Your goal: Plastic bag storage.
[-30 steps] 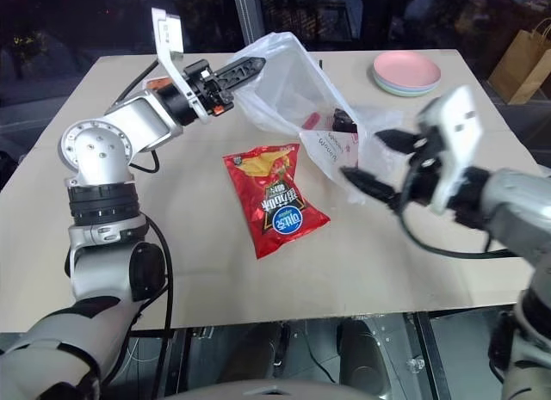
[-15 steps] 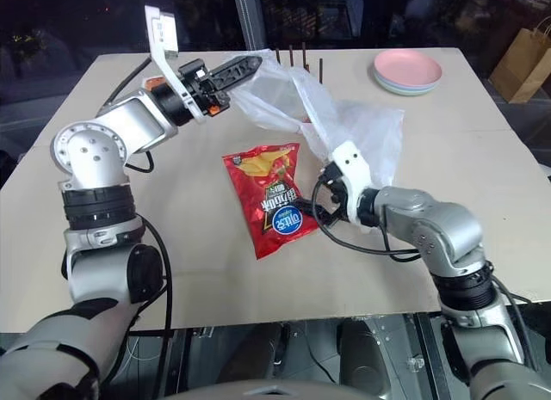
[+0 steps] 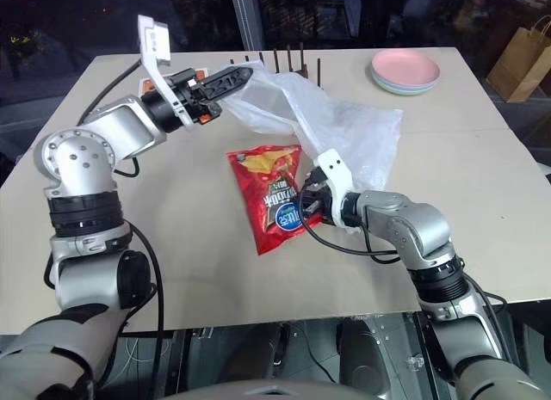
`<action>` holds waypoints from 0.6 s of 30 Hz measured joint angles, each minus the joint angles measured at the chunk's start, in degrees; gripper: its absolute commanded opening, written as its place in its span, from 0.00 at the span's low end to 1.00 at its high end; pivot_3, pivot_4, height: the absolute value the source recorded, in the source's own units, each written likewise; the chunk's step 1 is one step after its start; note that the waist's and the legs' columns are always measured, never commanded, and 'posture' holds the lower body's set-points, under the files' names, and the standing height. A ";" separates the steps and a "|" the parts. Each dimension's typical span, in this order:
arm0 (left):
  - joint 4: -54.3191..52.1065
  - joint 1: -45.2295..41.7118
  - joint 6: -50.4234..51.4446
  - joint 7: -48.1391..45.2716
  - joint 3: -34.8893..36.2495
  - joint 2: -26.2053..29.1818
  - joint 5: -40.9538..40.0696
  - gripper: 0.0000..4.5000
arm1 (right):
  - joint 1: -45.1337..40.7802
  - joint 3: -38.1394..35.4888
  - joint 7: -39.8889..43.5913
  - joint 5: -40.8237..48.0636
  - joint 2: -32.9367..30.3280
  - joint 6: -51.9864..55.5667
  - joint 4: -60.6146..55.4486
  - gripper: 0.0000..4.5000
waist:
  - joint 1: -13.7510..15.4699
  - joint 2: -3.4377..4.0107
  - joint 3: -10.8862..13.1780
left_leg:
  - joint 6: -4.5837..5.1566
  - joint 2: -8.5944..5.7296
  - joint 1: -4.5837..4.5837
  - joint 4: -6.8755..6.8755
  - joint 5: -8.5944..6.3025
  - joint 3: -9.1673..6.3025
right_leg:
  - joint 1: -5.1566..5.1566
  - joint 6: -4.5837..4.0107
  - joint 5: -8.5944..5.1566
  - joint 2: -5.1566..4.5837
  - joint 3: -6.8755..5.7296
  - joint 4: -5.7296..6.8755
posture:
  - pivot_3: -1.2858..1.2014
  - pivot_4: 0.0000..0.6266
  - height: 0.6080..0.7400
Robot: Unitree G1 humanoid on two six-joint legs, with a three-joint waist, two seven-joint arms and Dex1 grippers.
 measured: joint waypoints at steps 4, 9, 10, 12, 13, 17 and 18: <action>0.22 0.82 -1.99 -4.10 -1.91 2.16 2.79 0.00 | 3.39 -2.36 3.48 3.99 -2.47 0.92 -5.45 0.01 | 0.06 0.00 0.00 | 0.00 -0.01 -0.01 -0.02 0.00 -0.02 | 0.01 0.00 0.00 -0.01 -0.01 -0.01 | 0.52 0.24 1.00; 2.34 1.24 -4.19 -7.63 -3.69 2.94 6.09 0.00 | 5.54 -5.07 5.11 8.40 -4.21 1.98 -10.79 0.01 | 0.02 0.00 0.00 | 0.00 0.02 0.00 -0.02 0.00 -0.02 | 0.00 0.00 0.00 0.01 -0.02 -0.01 | 0.52 0.24 1.00; 2.40 1.40 -4.80 -8.66 -4.14 3.41 6.87 0.00 | 6.15 -6.16 5.14 9.90 -4.16 2.56 -11.82 0.01 | -0.01 0.00 0.00 | 0.00 0.02 0.00 -0.02 0.00 -0.01 | 0.00 0.00 0.00 0.01 -0.01 -0.01 | 0.52 0.24 1.00; 2.46 1.57 -5.57 -10.13 -4.24 3.59 7.85 0.00 | 6.51 -7.64 4.84 11.94 -3.72 3.43 -12.33 0.01 | -0.01 0.00 0.00 | 0.00 0.03 0.00 -0.01 0.00 0.00 | 0.00 0.00 0.00 0.01 -0.01 -0.01 | 0.52 0.24 1.00; 2.21 2.06 -5.72 -11.24 -4.34 3.94 7.90 0.00 | 6.57 -8.65 4.14 13.09 -3.32 3.90 -12.32 0.01 | -0.01 0.00 0.00 | 0.00 0.03 0.01 -0.02 0.00 0.01 | 0.01 0.00 0.00 0.00 -0.01 -0.01 | 0.52 0.24 1.00; 1.17 4.11 -4.46 -13.17 -4.02 4.63 7.22 0.00 | 6.77 -11.87 0.73 13.60 -3.20 5.08 -9.52 0.01 | 0.06 0.00 0.00 | 0.00 0.04 0.00 -0.01 0.00 0.00 | 0.00 0.00 0.00 0.00 -0.01 -0.01 | 0.52 0.24 1.00; 0.95 4.22 -4.30 -13.27 -4.00 4.69 7.06 0.00 | 6.78 -11.94 0.55 13.58 -3.21 5.11 -9.14 0.01 | 0.06 0.00 0.00 | 0.00 0.04 0.00 -0.01 0.00 0.00 | 0.00 0.00 0.00 0.00 -0.01 -0.01 | 0.52 0.24 1.00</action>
